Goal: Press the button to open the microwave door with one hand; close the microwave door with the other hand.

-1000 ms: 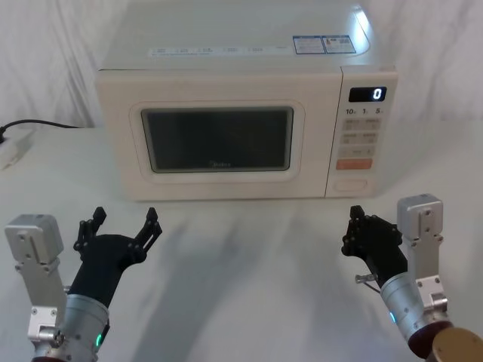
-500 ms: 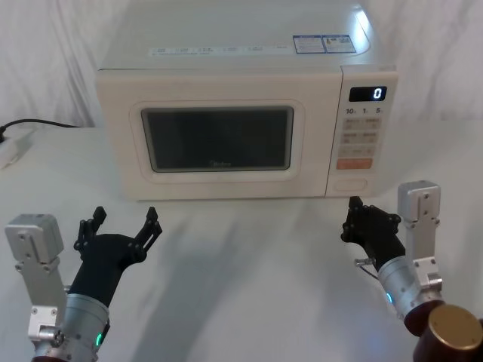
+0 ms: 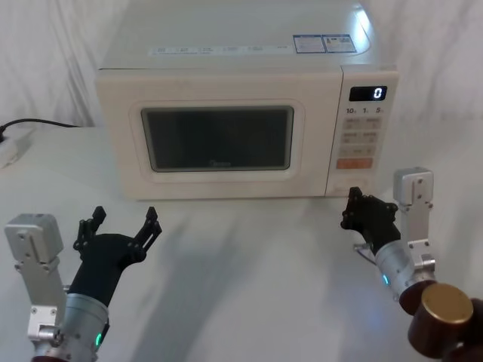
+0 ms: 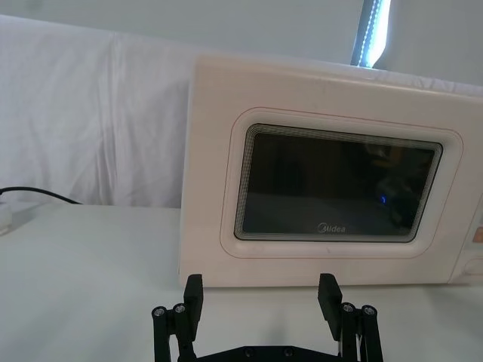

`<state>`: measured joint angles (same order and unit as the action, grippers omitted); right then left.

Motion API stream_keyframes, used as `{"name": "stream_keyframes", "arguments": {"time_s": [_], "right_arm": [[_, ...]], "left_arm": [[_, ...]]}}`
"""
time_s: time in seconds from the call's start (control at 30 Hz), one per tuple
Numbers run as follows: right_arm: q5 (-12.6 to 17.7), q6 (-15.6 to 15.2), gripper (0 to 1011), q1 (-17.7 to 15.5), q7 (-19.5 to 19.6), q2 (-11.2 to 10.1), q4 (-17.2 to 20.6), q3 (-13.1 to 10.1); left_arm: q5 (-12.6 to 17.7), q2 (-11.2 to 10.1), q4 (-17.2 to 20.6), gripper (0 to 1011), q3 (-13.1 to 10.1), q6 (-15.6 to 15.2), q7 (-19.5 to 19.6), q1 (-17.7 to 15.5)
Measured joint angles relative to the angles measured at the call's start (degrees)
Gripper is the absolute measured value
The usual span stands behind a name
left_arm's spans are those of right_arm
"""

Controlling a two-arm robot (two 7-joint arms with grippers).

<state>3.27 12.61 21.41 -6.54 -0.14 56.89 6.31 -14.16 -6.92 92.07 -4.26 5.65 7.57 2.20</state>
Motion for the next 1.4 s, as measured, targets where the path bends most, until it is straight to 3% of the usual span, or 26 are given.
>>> {"name": "stream_keyframes", "arguments": {"time_s": [0.23,0.5,1.4], "right_arm": [[-0.2,1.6,0,3.7,-0.2,0.1,-5.4,-0.2],[-0.2,2.5,0,5.7,-0.2,0.2,-8.6,-0.6],[-0.9,1.6,0,6.7,0.2,0.5,-10.2,-1.1]], "left_arm": [[0.0,0.0,0.0,1001,0.0,0.0,0.0,0.0],[0.0,0.0,0.0,1001,0.0,0.0,0.0,0.0],[0.0,0.0,0.0,1001,0.0,0.0,0.0,0.0]]}}
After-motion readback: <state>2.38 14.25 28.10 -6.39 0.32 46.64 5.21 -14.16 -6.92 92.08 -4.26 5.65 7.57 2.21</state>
